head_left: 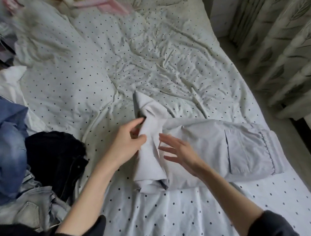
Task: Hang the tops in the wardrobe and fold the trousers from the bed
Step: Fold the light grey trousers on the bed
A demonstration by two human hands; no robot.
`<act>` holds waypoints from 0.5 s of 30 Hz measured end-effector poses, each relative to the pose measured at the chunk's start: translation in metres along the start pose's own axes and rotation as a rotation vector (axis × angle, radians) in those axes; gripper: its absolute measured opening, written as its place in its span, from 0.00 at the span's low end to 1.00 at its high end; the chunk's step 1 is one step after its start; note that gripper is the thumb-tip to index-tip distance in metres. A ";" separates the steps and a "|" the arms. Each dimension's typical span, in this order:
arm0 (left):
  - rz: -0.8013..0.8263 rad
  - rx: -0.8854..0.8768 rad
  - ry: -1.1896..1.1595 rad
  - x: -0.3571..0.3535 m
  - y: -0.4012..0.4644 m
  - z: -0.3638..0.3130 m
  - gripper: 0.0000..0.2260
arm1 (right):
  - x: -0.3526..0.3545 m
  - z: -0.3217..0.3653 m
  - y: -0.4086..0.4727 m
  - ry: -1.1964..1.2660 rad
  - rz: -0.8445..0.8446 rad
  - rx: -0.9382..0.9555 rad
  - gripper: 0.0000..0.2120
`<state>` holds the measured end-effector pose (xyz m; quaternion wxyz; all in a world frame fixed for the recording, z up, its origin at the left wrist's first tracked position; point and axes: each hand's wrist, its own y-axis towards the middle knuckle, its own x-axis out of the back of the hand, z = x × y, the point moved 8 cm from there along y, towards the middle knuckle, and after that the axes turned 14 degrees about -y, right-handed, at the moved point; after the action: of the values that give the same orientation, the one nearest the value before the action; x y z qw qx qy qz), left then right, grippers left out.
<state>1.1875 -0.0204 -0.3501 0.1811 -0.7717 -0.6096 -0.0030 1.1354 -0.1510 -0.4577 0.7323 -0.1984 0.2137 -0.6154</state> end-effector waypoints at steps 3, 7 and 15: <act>0.247 0.013 -0.030 -0.081 0.005 0.007 0.23 | 0.065 -0.014 -0.021 0.166 -0.177 -0.034 0.17; 0.344 0.085 0.025 -0.135 0.013 0.047 0.19 | 0.135 -0.033 -0.046 -0.098 -0.482 -0.056 0.20; -0.106 0.409 0.000 -0.074 0.018 0.148 0.23 | 0.114 -0.051 -0.031 -1.177 -0.573 0.059 0.26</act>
<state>1.1532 -0.0516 -0.5097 0.3334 -0.6857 -0.6374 0.1113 1.0989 -0.2697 -0.4907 0.5391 -0.5310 -0.3008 -0.5804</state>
